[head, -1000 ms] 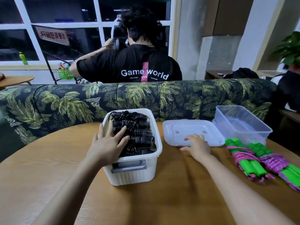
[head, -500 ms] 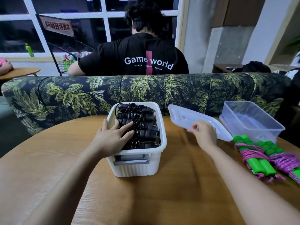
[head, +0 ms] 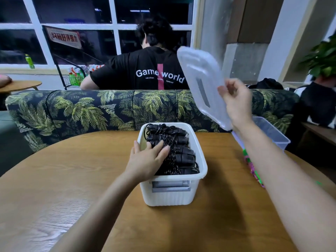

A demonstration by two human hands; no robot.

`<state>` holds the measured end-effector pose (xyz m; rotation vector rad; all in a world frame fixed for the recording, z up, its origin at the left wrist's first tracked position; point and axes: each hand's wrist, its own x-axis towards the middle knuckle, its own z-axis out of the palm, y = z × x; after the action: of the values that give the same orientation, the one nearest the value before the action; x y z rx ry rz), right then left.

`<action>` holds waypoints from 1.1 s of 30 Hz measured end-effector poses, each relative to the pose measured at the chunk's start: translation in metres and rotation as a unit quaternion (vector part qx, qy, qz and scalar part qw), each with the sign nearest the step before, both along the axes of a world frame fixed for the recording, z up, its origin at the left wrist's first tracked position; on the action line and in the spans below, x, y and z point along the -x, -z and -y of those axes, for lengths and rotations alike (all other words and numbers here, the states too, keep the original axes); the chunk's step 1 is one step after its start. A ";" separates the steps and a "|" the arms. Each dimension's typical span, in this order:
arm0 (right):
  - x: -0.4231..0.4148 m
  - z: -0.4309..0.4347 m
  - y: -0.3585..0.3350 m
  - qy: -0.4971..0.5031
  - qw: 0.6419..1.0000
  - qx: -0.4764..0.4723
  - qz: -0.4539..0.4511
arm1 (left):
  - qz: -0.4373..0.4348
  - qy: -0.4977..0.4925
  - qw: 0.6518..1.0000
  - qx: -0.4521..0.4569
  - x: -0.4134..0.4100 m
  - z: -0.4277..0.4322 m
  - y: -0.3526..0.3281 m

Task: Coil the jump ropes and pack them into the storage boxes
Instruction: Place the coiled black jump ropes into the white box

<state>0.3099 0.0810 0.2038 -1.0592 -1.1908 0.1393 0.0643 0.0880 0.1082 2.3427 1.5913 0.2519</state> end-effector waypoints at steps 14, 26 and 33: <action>0.025 -0.040 0.055 -0.110 0.883 0.278 -0.363 | 0.590 -0.067 0.789 0.154 0.050 0.009 -0.012; 0.020 -0.023 0.072 -0.109 0.896 0.428 0.048 | 0.566 -0.071 0.816 0.098 0.032 0.003 0.014; 0.032 0.070 0.120 -0.057 0.973 0.149 0.167 | 0.446 0.012 0.865 -0.229 0.053 0.015 0.025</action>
<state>0.2784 0.0105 0.0841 -1.3116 -1.5712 0.2420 0.0109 0.0727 0.0830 1.9861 1.0744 1.5865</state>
